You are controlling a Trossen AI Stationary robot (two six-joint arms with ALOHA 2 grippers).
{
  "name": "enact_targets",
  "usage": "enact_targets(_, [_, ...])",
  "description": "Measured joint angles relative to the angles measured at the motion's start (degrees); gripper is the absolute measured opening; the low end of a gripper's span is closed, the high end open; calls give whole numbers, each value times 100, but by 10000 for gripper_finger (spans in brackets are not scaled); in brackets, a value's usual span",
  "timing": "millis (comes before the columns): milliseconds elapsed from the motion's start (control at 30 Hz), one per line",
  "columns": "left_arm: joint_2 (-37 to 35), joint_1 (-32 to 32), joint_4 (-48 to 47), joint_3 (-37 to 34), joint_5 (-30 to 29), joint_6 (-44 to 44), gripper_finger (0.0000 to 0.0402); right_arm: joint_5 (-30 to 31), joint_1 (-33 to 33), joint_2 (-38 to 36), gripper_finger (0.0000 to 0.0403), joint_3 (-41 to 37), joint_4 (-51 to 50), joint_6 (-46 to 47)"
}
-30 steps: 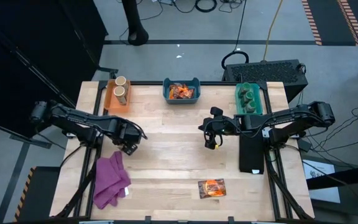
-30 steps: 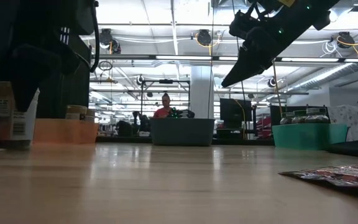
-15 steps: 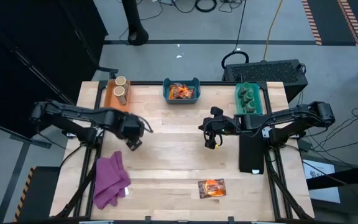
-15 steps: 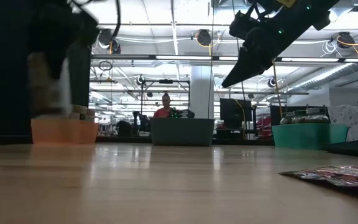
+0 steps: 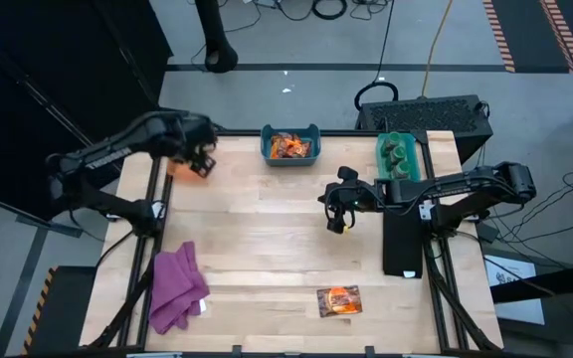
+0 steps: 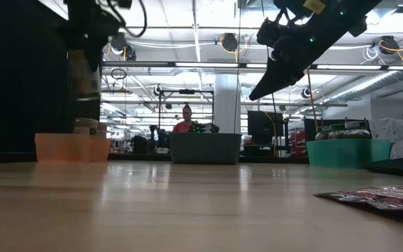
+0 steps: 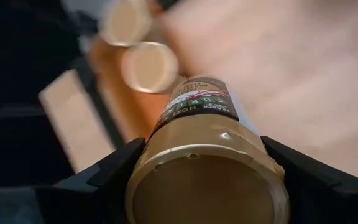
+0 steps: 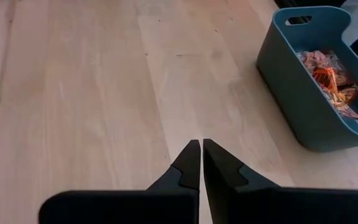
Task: Sort spices by type
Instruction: Put the gold seasoning bottle into the orange bin
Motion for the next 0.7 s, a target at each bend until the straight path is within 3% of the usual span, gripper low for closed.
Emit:
enact_targets(200, [41,1178,225,0,-616,625,283,0,-1,0,0,0,0,-44])
enact_targets(433, [208,2424,681,4,-346,1161,283,0,-3,0,0,0,28,-76])
enact_targets(533, [409,2653,822,4,0,1358,283,0,-1,0,0,0,33,-89])
enact_targets(700, [940,2689,953,4,-61,1363,283,0,-2,0,0,0,43,-90])
